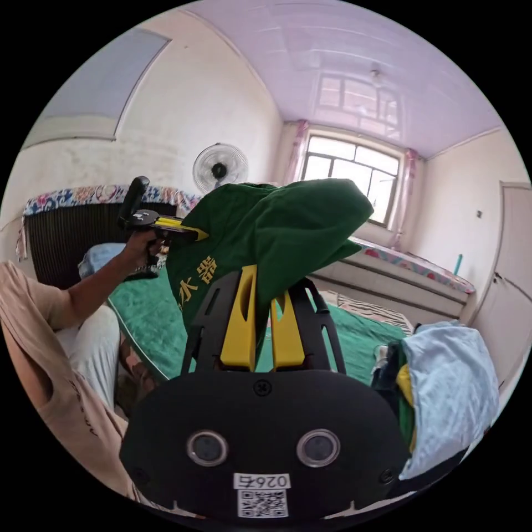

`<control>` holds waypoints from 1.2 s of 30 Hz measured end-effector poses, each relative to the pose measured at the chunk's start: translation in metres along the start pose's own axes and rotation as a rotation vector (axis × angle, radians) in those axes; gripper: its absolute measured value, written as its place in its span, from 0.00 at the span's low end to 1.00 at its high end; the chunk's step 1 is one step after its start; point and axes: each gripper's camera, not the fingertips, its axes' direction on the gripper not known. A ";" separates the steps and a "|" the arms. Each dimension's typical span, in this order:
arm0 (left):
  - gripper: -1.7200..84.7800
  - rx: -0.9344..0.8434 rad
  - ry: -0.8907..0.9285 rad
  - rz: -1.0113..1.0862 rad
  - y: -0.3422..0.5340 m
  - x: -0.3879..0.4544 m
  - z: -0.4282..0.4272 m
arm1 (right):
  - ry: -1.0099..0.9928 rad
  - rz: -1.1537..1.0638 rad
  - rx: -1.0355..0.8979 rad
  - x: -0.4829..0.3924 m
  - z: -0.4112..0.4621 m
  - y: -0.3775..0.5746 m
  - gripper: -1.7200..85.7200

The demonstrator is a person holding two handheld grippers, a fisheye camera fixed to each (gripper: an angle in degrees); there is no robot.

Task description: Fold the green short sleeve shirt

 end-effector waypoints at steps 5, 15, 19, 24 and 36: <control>0.05 0.110 0.197 0.230 -0.249 0.091 0.131 | 0.204 0.136 0.118 0.082 -0.192 0.060 0.01; 0.10 -0.057 0.597 0.411 -0.597 0.331 0.578 | 0.621 0.578 0.099 0.291 -0.384 0.267 0.04; 0.08 -0.304 0.501 0.275 -0.645 0.377 0.776 | 0.582 0.858 0.044 0.382 -0.412 0.409 0.08; 0.02 -0.061 0.376 0.467 -0.643 0.366 0.759 | 0.544 0.852 0.215 0.372 -0.484 0.480 0.08; 0.01 -0.008 0.375 0.577 -0.673 0.313 0.821 | 0.943 0.302 -0.003 0.377 -0.475 0.376 0.01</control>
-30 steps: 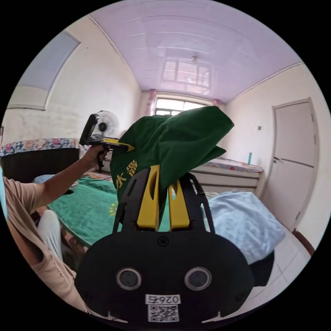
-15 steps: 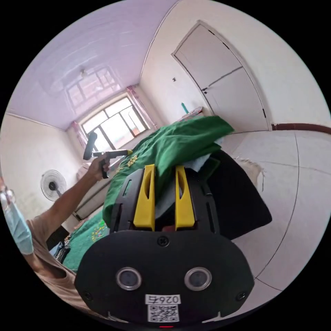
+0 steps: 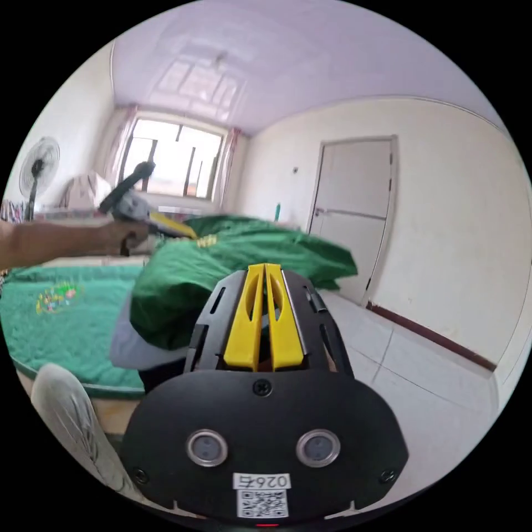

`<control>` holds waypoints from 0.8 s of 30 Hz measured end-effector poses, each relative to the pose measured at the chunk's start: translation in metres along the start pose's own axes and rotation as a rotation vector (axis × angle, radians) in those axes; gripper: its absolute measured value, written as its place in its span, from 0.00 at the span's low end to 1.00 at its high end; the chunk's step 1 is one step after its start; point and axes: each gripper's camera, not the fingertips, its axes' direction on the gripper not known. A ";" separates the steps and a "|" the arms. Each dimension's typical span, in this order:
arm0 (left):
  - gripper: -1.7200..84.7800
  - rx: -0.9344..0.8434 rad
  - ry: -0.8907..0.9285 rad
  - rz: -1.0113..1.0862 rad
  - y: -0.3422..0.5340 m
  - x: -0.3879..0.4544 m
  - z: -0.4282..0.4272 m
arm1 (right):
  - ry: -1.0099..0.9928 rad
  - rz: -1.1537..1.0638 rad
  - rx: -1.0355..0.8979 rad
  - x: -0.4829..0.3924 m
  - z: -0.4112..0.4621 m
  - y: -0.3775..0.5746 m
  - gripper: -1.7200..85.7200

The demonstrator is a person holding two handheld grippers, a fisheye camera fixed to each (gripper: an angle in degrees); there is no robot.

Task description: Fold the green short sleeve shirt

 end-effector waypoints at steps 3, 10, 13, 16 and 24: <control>0.01 0.024 0.022 -0.036 0.011 -0.062 -0.021 | -0.006 -0.071 -0.169 0.010 0.048 -0.015 0.01; 0.01 0.229 -0.030 -0.218 0.095 -0.219 -0.226 | 0.059 0.007 0.120 0.045 -0.002 -0.091 0.01; 0.01 0.395 -0.056 -0.327 0.172 -0.274 -0.369 | -0.069 -0.007 0.379 0.048 -0.044 -0.129 0.01; 0.02 0.531 -0.115 -0.340 0.269 -0.306 -0.527 | -0.232 -0.013 0.559 0.044 -0.066 -0.178 0.01; 0.14 0.557 -0.471 -0.459 0.553 -0.307 -0.896 | -0.586 -0.168 0.727 -0.037 -0.069 -0.362 0.07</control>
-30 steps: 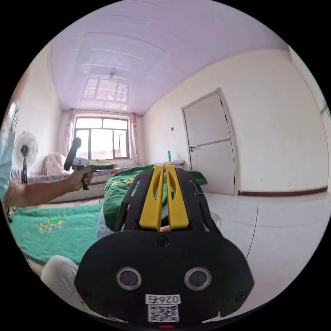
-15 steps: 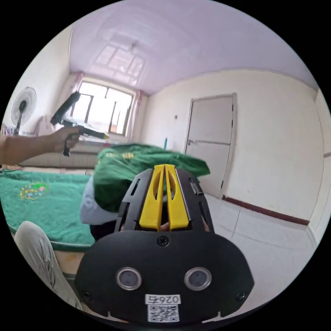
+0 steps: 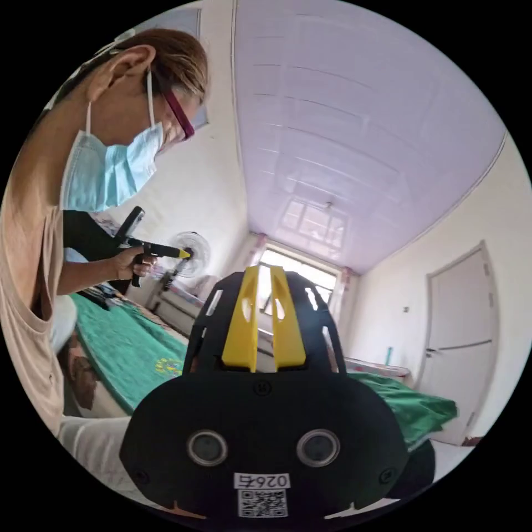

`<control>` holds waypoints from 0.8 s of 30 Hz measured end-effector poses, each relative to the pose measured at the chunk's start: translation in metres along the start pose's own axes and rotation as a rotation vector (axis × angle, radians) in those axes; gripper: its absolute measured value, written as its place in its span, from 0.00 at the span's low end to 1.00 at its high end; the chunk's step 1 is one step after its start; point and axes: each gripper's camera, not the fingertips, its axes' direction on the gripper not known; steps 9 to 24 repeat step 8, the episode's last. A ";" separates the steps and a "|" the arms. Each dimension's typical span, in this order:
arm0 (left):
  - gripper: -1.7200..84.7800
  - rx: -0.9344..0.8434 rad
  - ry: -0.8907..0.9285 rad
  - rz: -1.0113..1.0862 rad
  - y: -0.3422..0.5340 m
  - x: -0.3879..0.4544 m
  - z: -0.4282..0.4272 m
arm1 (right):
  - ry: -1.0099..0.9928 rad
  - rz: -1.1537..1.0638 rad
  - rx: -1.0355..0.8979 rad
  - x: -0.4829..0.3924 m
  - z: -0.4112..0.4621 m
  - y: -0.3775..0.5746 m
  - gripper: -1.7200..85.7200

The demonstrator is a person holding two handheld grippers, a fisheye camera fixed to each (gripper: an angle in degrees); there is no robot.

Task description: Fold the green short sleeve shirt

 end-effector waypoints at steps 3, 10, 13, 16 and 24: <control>0.05 -0.066 -0.213 -0.031 0.020 -0.084 -0.138 | -0.237 0.040 -0.020 -0.003 0.096 -0.047 0.07; 0.01 -0.183 -0.828 -0.196 0.065 -0.213 -0.380 | -0.504 -0.035 -0.091 -0.055 0.285 -0.113 0.01; 0.01 -0.183 -0.828 -0.196 0.065 -0.213 -0.380 | -0.504 -0.035 -0.091 -0.055 0.285 -0.113 0.01; 0.01 -0.183 -0.828 -0.196 0.065 -0.213 -0.380 | -0.504 -0.035 -0.091 -0.055 0.285 -0.113 0.01; 0.01 -0.183 -0.828 -0.196 0.065 -0.213 -0.380 | -0.504 -0.035 -0.091 -0.055 0.285 -0.113 0.01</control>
